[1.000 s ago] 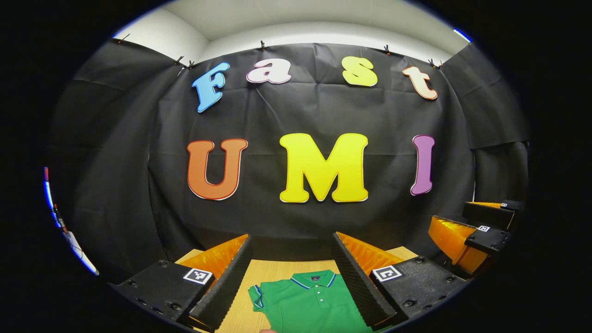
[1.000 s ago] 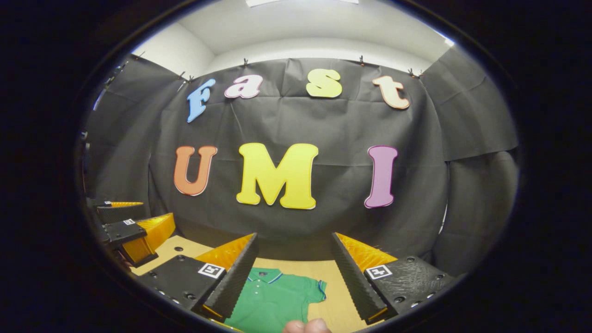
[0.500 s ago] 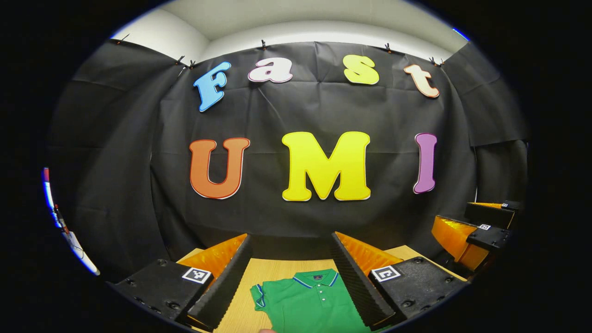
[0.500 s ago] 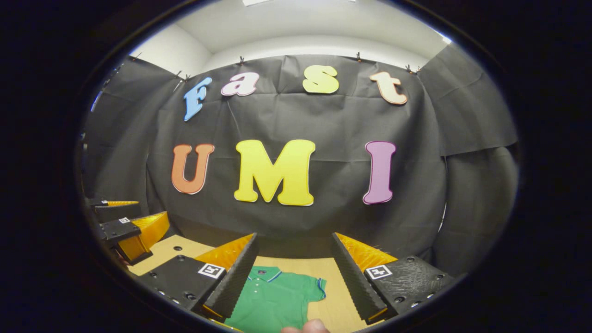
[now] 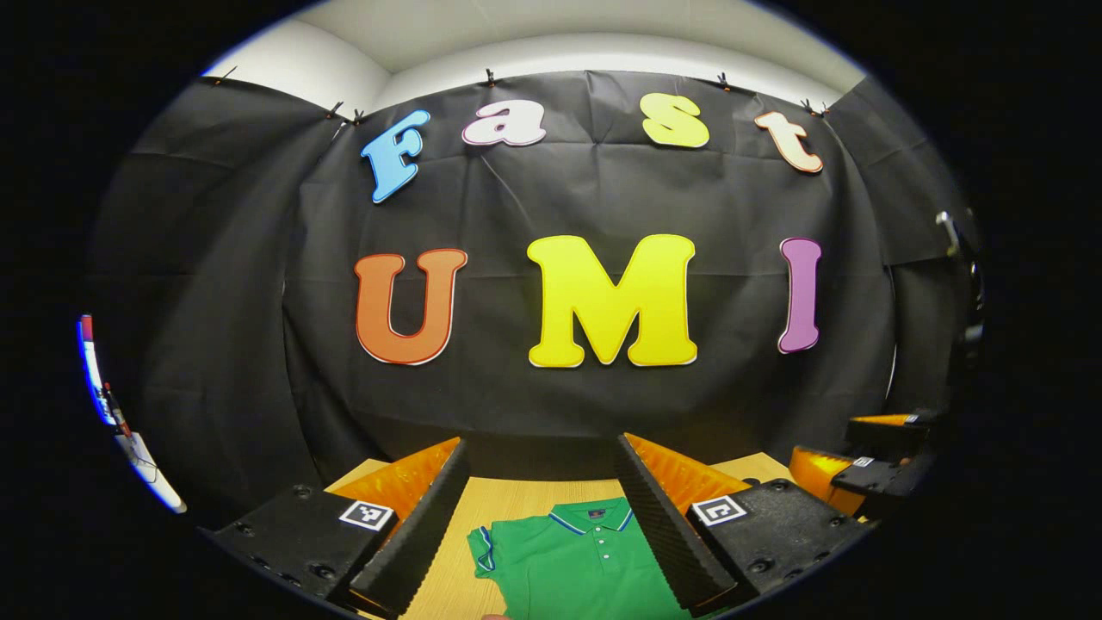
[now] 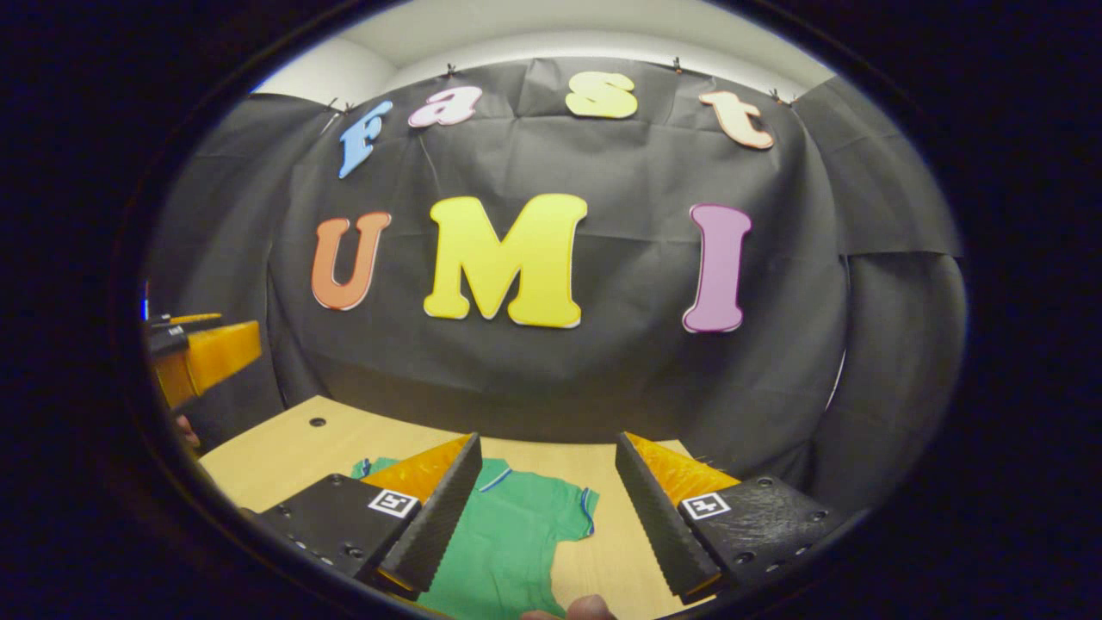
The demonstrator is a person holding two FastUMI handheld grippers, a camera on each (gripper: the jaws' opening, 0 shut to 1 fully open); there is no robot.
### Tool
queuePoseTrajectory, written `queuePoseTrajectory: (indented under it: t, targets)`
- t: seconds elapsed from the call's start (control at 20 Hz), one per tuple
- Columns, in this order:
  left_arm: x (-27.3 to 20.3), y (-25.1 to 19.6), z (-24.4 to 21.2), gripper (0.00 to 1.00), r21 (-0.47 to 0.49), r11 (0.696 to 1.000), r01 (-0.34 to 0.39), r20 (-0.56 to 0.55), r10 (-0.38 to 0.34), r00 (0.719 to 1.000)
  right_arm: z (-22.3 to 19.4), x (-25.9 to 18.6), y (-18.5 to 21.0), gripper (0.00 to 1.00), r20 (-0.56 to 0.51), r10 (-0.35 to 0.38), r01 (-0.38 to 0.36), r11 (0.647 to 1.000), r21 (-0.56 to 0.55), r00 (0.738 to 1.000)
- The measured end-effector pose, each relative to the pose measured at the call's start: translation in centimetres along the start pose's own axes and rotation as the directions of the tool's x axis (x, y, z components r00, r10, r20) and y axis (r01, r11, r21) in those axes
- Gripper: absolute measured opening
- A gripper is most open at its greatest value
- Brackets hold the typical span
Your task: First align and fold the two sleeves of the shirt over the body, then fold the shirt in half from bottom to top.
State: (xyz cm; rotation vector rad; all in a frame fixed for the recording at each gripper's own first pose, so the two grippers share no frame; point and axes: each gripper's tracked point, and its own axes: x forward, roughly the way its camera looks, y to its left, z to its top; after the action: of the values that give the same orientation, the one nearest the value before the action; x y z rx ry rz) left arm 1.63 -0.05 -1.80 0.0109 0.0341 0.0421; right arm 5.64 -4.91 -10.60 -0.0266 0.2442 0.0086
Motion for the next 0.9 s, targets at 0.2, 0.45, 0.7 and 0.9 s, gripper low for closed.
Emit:
queuePoseTrajectory:
  t: [0.2, 0.45, 0.7, 0.9]
  targets:
    - [1.0, -0.3, 0.2, 1.00, 0.011, 1.000, -0.008, 0.008, 0.008, 1.000, -6.1, 6.0, -2.5, 0.95, -0.160, 0.003, -0.006, 1.000, -0.013, 0.987]
    - [2.4, -0.2, -0.4, 1.00, 0.006, 0.999, -0.043, -0.001, 0.043, 0.999, -13.6, 13.1, -5.1, 0.98, -0.341, -0.013, 0.014, 1.000, 0.001, 0.940]
    - [3.8, -0.1, -1.3, 1.00, 0.018, 0.997, -0.069, -0.034, 0.069, 0.997, -20.1, 18.2, -6.4, 0.95, -0.468, 0.003, -0.008, 1.000, -0.008, 0.884]
    - [4.3, 0.3, -1.8, 1.00, 0.034, 0.995, -0.098, -0.053, 0.099, 0.994, -24.6, 21.0, -6.7, 0.95, -0.548, 0.018, -0.021, 1.000, 0.001, 0.836]
